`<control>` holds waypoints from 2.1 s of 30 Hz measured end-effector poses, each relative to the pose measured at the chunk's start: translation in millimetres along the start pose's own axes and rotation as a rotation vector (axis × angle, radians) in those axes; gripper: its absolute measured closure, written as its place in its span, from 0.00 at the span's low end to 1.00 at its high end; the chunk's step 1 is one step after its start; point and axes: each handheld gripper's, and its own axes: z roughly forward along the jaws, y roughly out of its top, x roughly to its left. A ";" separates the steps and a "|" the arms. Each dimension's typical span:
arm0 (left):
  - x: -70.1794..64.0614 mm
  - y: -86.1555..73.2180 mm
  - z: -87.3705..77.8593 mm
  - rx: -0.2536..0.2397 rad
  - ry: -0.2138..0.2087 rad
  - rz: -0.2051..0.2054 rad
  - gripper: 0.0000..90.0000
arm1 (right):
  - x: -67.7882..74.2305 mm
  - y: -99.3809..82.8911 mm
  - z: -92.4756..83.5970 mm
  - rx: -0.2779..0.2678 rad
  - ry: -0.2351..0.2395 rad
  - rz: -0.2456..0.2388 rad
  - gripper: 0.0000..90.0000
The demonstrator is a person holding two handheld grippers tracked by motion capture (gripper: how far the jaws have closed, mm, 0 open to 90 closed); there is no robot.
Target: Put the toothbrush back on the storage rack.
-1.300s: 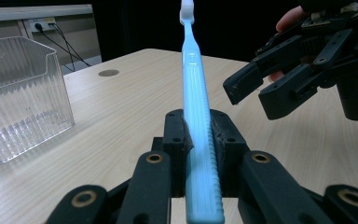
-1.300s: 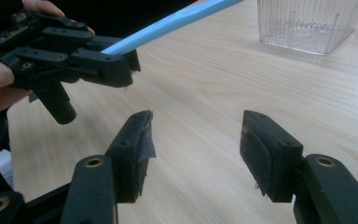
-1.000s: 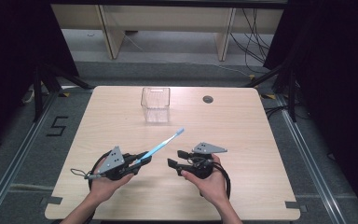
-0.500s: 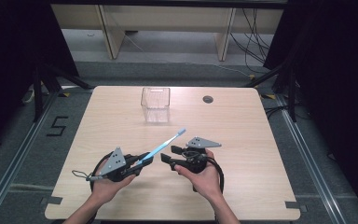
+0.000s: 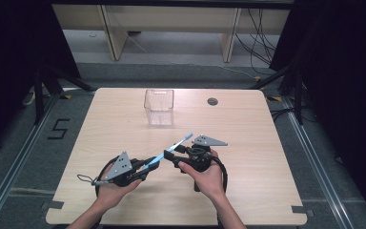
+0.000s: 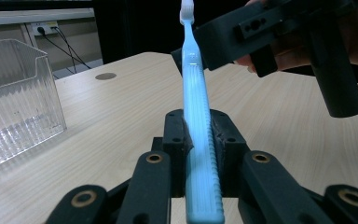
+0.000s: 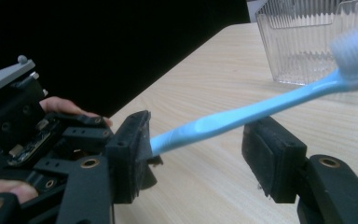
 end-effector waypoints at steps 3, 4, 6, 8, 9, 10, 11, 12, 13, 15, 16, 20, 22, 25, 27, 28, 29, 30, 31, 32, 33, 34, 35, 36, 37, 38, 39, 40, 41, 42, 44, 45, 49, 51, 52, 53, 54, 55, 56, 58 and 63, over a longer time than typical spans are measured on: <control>-0.9 -0.3 0.8 0.000 0.007 -0.002 0.86 | -1.4 1.3 0.9 -0.014 0.000 0.007 0.51; -1.2 -0.2 1.2 -0.003 0.009 -0.006 0.86 | -1.5 1.7 0.5 -0.022 0.006 0.015 0.53; -1.1 0.2 1.7 -0.001 0.012 -0.003 0.86 | -2.0 1.7 0.9 -0.024 0.002 0.020 0.55; -1.7 0.4 2.5 -0.001 0.014 -0.006 0.86 | -1.7 1.7 0.5 -0.024 -0.002 0.039 0.59; -2.2 0.1 3.6 -0.006 0.013 -0.009 0.86 | -2.0 1.8 0.6 -0.024 -0.002 0.039 0.61; -2.1 -0.5 4.8 -0.015 0.009 -0.010 0.86 | -2.7 1.6 0.5 -0.031 -0.002 0.036 0.63; -2.5 -0.5 4.2 0.007 0.019 -0.010 0.86 | -3.2 1.9 0.5 -0.034 0.005 0.037 0.65; -2.4 -1.3 5.4 0.001 0.017 -0.011 0.86 | -3.3 1.9 0.2 -0.039 0.010 0.046 0.69; -2.6 -1.6 5.7 0.004 0.018 -0.014 0.86 | -3.6 2.1 0.2 -0.047 0.022 0.046 0.72; -3.1 -2.6 8.1 0.027 0.011 -0.014 0.86 | -3.0 2.4 -0.3 -0.049 0.054 0.076 0.80; -2.0 -3.1 11.1 0.054 -0.003 -0.009 0.84 | -2.4 2.6 -0.6 -0.054 0.089 0.103 0.89; 0.1 -0.2 13.6 0.076 -0.023 -0.020 0.69 | 2.1 5.5 -1.6 -0.037 0.097 0.050 0.93; -0.4 2.3 12.3 0.070 -0.029 -0.034 0.64 | 4.7 7.5 -3.7 -0.026 0.066 0.017 0.93; -2.2 5.7 8.9 0.070 -0.030 -0.048 0.59 | 4.9 11.4 -6.0 -0.020 0.033 -0.038 0.93; -2.6 8.8 7.2 0.076 -0.035 -0.053 0.58 | 4.7 13.8 -7.2 -0.016 0.006 -0.079 0.93; -2.8 10.5 7.1 0.075 -0.039 -0.057 0.58 | 5.6 14.8 -7.2 -0.016 -0.005 -0.094 0.93; -3.0 11.9 7.1 0.075 -0.041 -0.062 0.57 | 6.3 16.4 -8.3 -0.005 -0.029 -0.136 0.93; -2.9 14.2 7.2 0.079 -0.042 -0.061 0.57 | 6.3 16.4 -8.3 -0.005 -0.029 -0.136 0.93; -2.8 16.7 8.6 0.074 -0.047 -0.064 0.57 | 8.8 16.3 -7.9 -0.003 -0.028 -0.121 0.93; -2.7 19.4 8.5 0.089 -0.045 -0.060 0.57 | 8.4 17.6 -7.3 -0.002 -0.028 -0.157 0.93; -2.5 21.1 9.4 0.092 -0.045 -0.061 0.56 | 9.9 17.7 -7.2 0.010 -0.035 -0.156 0.93; -2.0 23.6 10.6 0.102 -0.044 -0.069 0.55 | 11.2 17.6 -7.2 0.010 -0.042 -0.154 0.93; -0.9 24.9 12.8 0.095 -0.050 -0.076 0.54 | 11.3 18.2 -6.6 0.012 -0.049 -0.186 0.93; -0.7 26.6 13.0 0.110 -0.040 -0.080 0.54 | 11.6 18.2 -6.2 0.011 -0.056 -0.201 0.93; 0.1 28.6 14.3 0.120 -0.033 -0.078 0.54 | 12.8 18.2 -6.0 0.011 -0.065 -0.200 0.93; 0.8 29.9 15.8 0.122 -0.030 -0.073 0.54 | 14.9 18.0 -6.1 0.016 -0.067 -0.204 0.93; 1.2 30.5 17.5 0.119 -0.032 -0.072 0.54 | 15.9 18.0 -5.4 0.014 -0.069 -0.219 0.93; 0.8 32.8 18.5 0.134 -0.018 -0.063 0.55 | 17.3 17.7 -5.0 0.017 -0.070 -0.214 0.93; 0.9 34.4 19.8 0.137 -0.011 -0.054 0.56 | 17.9 18.0 -3.9 0.017 -0.069 -0.238 0.93; 0.9 35.1 21.5 0.134 -0.010 -0.048 0.57 | 19.6 18.4 -3.8 0.024 -0.074 -0.237 0.93; 0.6 37.5 24.1 0.150 0.002 -0.034 0.60 | 21.2 19.1 -1.9 0.020 -0.076 -0.252 0.93; 0.7 38.0 25.9 0.149 0.006 -0.029 0.60 | 21.2 19.1 -1.9 0.020 -0.076 -0.252 0.93; 0.4 39.8 30.0 0.165 0.023 -0.012 0.68 | 22.3 20.6 -0.8 0.017 -0.081 -0.266 0.93; 0.1 39.8 31.4 0.164 0.019 -0.011 0.70 | 23.8 19.8 -0.9 0.020 -0.086 -0.245 0.93; 0.1 39.8 32.1 0.162 0.018 -0.013 0.71 | 24.3 19.4 -0.8 0.020 -0.090 -0.241 0.93; -0.1 39.7 32.4 0.160 0.020 -0.017 0.72 | 23.2 19.5 0.4 0.015 -0.089 -0.269 0.93; 0.1 39.8 32.7 0.162 0.022 -0.021 0.72 | 23.5 19.3 0.3 0.021 -0.089 -0.267 0.93; 0.3 39.9 33.0 0.162 0.021 -0.020 0.73 | 23.5 19.0 1.2 0.019 -0.083 -0.268 0.93; 0.6 39.9 33.6 0.158 0.020 -0.022 0.73 | 23.5 19.0 1.4 0.019 -0.083 -0.268 0.93; 1.1 39.8 34.5 0.151 0.016 -0.027 0.75 | 23.7 19.1 1.7 0.021 -0.084 -0.269 0.93; 1.7 39.3 36.5 0.156 0.021 -0.037 0.80 | 24.8 19.0 3.0 0.026 -0.082 -0.267 0.93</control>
